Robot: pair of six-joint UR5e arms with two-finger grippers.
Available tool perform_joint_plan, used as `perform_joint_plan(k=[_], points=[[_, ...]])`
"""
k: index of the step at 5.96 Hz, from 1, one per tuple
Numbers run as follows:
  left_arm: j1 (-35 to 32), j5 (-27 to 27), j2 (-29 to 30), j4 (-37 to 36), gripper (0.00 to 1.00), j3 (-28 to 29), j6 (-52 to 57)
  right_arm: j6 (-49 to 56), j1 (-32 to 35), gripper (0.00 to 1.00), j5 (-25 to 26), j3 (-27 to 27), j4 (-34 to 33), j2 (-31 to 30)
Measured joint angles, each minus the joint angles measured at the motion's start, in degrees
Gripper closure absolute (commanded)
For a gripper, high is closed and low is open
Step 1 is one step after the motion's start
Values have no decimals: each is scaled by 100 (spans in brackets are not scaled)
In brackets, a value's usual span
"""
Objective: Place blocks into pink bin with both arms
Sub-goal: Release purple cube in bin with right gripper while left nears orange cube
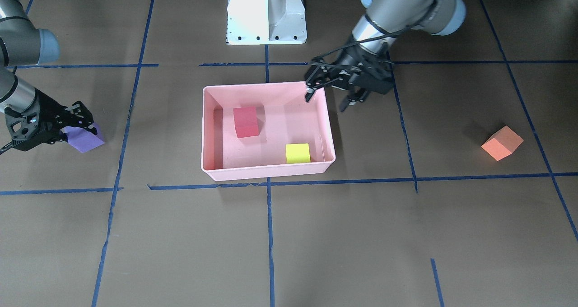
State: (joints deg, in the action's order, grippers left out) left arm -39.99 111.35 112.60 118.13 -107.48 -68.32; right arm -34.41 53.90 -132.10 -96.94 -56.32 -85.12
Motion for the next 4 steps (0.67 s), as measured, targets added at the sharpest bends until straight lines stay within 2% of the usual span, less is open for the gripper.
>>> perform_joint_plan(k=[1, 3, 4], points=[[-373, 346, -483, 17, 0, -34, 930, -904, -146, 100, -13, -290, -126, 397], [-1323, 1220, -1284, 30, 0, 65, 2774, -2601, -747, 98, 217, -568, -894, 1645], [-1747, 1554, -1471, 28, 0, 271, 3584, -3185, -1194, 81, 645, -571, -1190, 2157]])
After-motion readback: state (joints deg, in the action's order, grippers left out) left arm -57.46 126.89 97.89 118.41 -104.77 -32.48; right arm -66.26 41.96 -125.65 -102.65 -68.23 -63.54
